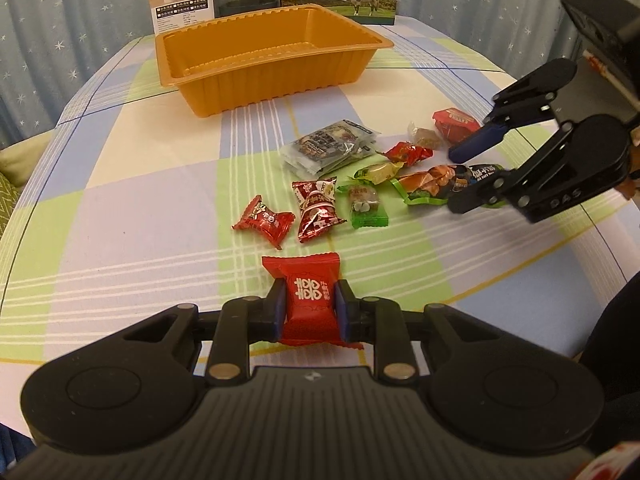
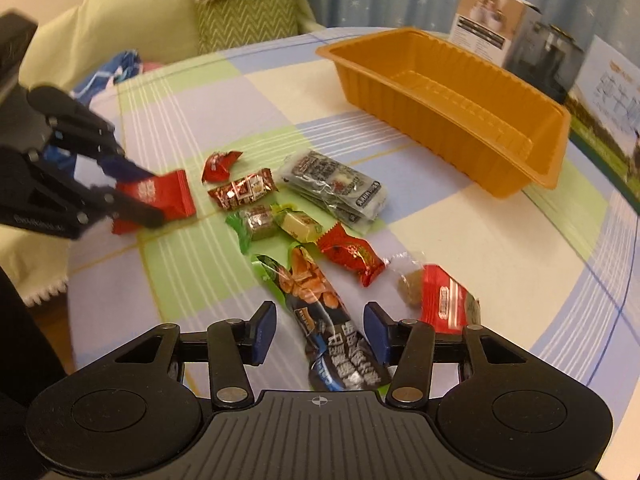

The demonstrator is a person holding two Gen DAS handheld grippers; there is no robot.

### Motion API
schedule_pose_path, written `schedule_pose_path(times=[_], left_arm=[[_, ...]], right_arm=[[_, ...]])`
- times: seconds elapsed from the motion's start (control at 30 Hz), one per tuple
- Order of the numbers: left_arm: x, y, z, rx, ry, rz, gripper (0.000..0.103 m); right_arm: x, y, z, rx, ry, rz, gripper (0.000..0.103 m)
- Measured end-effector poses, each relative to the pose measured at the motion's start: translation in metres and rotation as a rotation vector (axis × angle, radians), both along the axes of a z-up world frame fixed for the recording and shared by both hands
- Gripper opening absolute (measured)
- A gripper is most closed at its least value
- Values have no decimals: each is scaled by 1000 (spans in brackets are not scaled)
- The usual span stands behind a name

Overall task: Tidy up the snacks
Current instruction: 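Grasp the red candy with the left tool while the right tool grasps a snack packet, then carry both snacks over the orange tray and open both tools to drop them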

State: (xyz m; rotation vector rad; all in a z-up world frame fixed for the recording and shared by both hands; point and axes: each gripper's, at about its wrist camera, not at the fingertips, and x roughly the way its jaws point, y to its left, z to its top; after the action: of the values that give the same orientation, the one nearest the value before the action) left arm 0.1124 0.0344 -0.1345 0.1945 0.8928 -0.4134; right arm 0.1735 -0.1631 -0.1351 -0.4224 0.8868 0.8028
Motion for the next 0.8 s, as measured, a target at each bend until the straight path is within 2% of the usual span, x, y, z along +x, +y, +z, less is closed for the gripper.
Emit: schedule_pose_path(times=[0.1, 0.3, 0.63, 0.8], left_arm=[[0, 1, 0, -3, -1, -2, 23], [0, 0, -5, 11, -1, 11, 27], [-3, 1, -3, 12, -11, 51, 23], [-4, 8, 10, -1, -24, 84, 23]], right_arm=[[1, 2, -4, 0, -5, 10, 42], [-4, -7, -3, 17, 9, -45, 30], [-20, -21, 8, 110, 25, -149, 29], [-25, -25, 23, 156, 10, -183, 29]])
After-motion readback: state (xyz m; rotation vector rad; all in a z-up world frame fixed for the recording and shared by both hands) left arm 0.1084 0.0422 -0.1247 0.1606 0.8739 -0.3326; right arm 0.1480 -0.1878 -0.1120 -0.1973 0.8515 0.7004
